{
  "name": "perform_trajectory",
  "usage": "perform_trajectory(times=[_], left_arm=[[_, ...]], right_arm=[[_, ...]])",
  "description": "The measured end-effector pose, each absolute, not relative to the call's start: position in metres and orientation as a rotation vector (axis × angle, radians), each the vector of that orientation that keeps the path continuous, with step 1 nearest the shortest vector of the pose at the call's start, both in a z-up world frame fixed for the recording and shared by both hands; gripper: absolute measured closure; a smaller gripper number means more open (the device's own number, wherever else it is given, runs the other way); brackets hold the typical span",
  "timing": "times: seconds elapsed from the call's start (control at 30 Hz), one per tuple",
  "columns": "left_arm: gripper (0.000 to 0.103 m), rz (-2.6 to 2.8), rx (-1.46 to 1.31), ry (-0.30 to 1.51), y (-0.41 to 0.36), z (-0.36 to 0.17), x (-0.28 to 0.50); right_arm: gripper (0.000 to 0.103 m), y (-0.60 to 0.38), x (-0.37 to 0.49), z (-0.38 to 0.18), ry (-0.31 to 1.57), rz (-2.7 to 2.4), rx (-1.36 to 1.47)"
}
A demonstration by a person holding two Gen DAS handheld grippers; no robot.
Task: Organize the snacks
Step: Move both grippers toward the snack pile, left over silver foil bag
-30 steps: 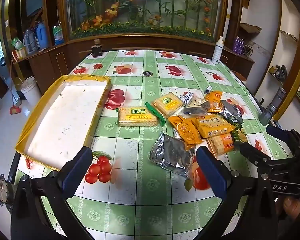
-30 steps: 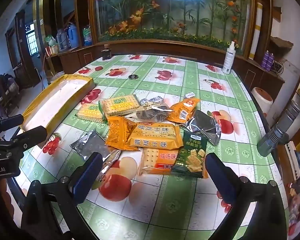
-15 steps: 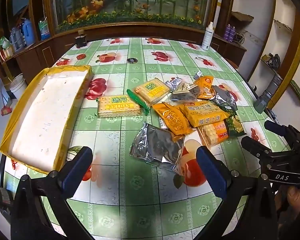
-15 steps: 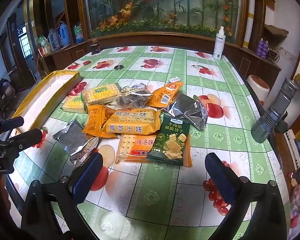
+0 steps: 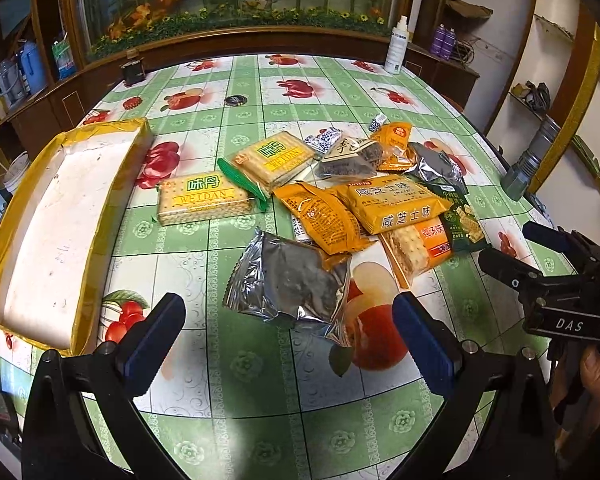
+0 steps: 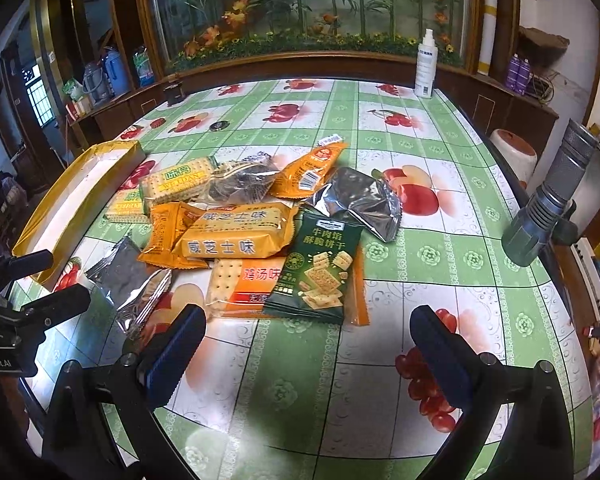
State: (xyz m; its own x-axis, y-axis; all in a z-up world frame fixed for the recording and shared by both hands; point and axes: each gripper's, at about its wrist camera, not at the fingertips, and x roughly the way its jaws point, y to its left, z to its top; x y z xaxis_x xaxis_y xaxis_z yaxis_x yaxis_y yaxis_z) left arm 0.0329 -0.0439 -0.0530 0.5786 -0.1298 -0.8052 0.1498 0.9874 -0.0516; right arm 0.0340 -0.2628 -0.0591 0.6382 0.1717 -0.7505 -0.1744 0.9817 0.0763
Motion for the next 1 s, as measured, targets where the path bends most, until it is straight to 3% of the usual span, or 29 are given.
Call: perform_trajectory(times=[0.3,0.43,1.0], left_arm=[[0.0,-0.172,0.03,0.967,-0.04,-0.065,0.046],[0.0,-0.178,0.033,0.978,-0.038,-0.071,0.053],[0.0,-0.168,0.063,1.019,-0.041,-0.095,0.071]], right_arm=[[0.0,-0.275,0.053,-0.07,0.879,0.168,0.034],[0.013,-0.276,0.066,-0.073,0.882,0.159,0.046],[0.014,-0.267,0.096,-0.092,0.932,0.15,0.04]])
